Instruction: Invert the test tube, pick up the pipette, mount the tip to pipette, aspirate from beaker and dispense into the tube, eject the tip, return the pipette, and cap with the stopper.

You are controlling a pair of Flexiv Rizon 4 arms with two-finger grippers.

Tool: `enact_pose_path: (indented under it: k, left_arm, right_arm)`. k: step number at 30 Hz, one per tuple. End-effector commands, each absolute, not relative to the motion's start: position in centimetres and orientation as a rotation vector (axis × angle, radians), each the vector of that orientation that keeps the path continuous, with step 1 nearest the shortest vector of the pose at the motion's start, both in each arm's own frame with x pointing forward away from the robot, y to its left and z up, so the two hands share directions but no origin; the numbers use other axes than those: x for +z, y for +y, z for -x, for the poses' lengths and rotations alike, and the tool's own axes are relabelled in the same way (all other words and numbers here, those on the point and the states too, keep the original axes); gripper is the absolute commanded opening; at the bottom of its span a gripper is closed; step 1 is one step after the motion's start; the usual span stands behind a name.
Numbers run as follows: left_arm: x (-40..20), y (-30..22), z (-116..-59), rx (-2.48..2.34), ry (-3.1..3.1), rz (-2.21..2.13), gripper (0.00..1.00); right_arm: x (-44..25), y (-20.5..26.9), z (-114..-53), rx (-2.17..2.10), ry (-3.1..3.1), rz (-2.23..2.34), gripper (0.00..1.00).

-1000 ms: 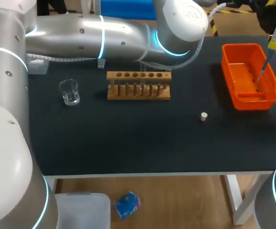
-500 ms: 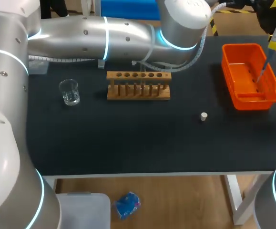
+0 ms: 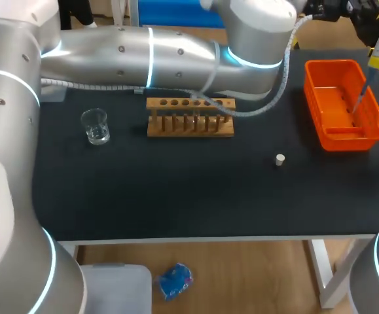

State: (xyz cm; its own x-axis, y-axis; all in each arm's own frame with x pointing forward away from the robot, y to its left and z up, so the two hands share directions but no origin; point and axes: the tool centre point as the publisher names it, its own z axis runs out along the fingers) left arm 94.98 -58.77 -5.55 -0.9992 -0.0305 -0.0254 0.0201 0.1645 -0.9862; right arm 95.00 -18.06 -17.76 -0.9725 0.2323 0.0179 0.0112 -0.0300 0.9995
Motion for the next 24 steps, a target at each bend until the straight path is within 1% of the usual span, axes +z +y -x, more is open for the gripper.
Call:
enact_pose_path:
  k: [1,24]
  left_arm:
    - [-6.0,-59.4,-94.9,-2.267,2.092,-0.012,0.0]
    - [-7.1,-59.8,-94.7,-2.281,2.074,-0.011,0.0]
  right_arm:
    - [-17.7,-18.0,-95.0,2.13,2.075,-0.265,0.0]
    - [-17.7,-18.0,-95.0,2.13,2.075,-0.265,0.0]
